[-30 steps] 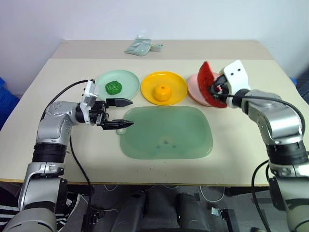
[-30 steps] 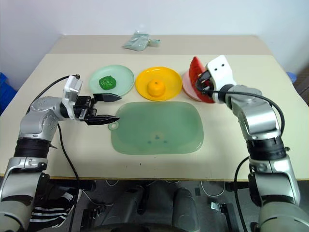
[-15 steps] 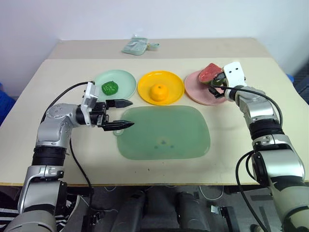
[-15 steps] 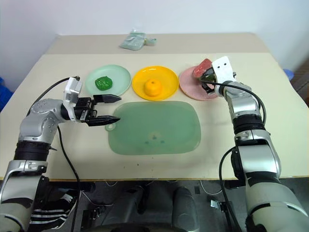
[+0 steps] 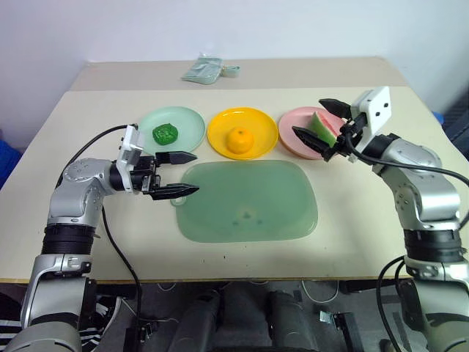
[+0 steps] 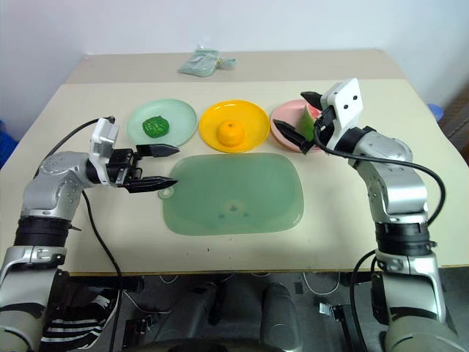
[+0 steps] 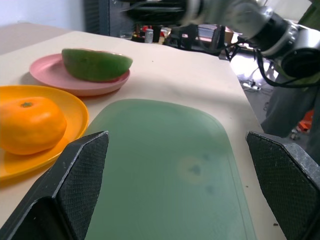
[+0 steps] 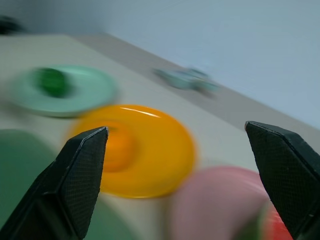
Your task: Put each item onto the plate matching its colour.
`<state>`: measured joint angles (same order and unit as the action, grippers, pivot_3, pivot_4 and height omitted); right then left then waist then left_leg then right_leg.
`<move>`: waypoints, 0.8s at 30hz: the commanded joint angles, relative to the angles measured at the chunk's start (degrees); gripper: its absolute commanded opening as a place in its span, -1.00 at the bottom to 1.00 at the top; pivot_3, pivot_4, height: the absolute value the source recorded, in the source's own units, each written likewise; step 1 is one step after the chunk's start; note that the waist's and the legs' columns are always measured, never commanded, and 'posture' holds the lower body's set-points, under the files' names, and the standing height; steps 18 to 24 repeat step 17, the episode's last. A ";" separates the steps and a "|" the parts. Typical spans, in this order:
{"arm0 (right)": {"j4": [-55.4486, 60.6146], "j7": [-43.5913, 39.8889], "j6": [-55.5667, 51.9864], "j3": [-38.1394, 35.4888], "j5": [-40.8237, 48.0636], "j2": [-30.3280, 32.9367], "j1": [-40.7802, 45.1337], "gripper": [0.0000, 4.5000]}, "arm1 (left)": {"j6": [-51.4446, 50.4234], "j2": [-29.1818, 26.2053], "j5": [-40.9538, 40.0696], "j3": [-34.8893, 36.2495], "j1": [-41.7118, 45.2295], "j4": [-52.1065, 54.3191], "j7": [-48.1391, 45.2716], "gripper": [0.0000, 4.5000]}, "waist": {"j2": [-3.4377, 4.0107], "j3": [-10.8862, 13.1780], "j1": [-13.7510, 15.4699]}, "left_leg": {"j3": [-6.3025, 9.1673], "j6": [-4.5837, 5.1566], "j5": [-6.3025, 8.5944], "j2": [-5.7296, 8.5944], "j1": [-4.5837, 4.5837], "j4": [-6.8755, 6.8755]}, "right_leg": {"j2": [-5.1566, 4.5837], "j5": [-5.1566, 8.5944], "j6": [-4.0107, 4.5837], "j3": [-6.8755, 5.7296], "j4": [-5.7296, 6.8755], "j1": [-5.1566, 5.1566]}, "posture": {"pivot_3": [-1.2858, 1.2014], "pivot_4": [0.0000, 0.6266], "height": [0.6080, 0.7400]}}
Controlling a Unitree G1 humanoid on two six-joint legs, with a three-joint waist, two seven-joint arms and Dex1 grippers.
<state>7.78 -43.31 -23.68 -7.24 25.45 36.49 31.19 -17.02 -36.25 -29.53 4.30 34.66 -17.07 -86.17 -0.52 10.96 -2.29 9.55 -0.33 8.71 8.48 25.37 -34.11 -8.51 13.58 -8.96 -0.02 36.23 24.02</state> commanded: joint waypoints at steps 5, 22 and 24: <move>20.59 -7.01 -11.08 -6.01 16.02 6.87 -11.28 0.99 | -2.59 -4.34 -3.03 2.83 0.59 1.32 -1.92 1.00 | -0.01 -0.01 0.01 | -0.01 0.01 0.01 -0.04 0.00 0.01 | 0.00 0.01 0.01 0.00 -0.02 0.00 | 0.03 -0.52 1.00; 24.95 -10.19 -7.68 -7.32 15.77 10.37 -20.27 0.99 | -2.44 -6.56 -3.65 3.92 -2.20 4.12 -1.36 1.00 | -0.03 -0.01 0.45 | -0.11 0.00 0.04 -0.08 0.00 -0.01 | -0.06 0.12 0.21 0.00 -0.11 -0.03 | 0.03 -0.52 1.00; 24.95 -10.19 -7.68 -7.32 15.77 10.37 -20.27 0.99 | -2.44 -6.56 -3.65 3.92 -2.20 4.12 -1.36 1.00 | -0.03 -0.01 0.45 | -0.11 0.00 0.04 -0.08 0.00 -0.01 | -0.06 0.12 0.21 0.00 -0.11 -0.03 | 0.03 -0.52 1.00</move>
